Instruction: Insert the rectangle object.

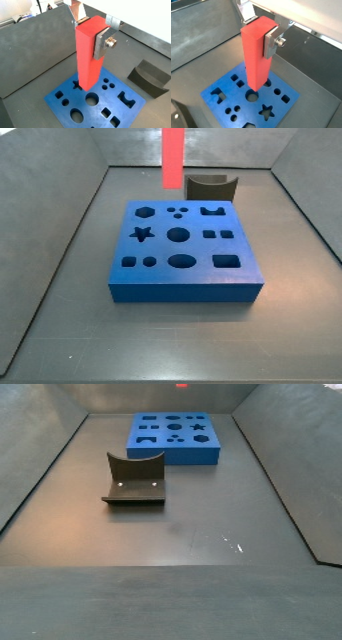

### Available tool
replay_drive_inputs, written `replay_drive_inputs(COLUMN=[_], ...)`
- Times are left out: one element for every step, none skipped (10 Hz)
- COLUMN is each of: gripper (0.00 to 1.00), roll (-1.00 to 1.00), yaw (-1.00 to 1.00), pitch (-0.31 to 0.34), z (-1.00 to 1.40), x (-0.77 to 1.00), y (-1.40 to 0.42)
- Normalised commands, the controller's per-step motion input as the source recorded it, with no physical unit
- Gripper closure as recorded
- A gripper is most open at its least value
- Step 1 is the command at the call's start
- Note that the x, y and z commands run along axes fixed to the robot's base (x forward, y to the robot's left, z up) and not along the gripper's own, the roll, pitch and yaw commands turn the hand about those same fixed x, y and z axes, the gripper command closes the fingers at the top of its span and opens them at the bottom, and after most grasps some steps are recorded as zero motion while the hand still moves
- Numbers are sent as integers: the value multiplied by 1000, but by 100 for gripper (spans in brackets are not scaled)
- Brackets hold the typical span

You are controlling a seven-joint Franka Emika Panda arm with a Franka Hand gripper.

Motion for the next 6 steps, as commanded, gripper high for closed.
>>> replay_drive_inputs(gripper=[100,100,100,100,100,100], roll=[50,60,61,69,66,66], yaw=[-557,-349,-354,-463,-474,-349], pitch=[0,0,0,0,0,0], z=[-211,-254,-263,-274,-269,-280], x=[537,740,740,631,620,754], y=[-157,-234,-237,-220,-217,-234])
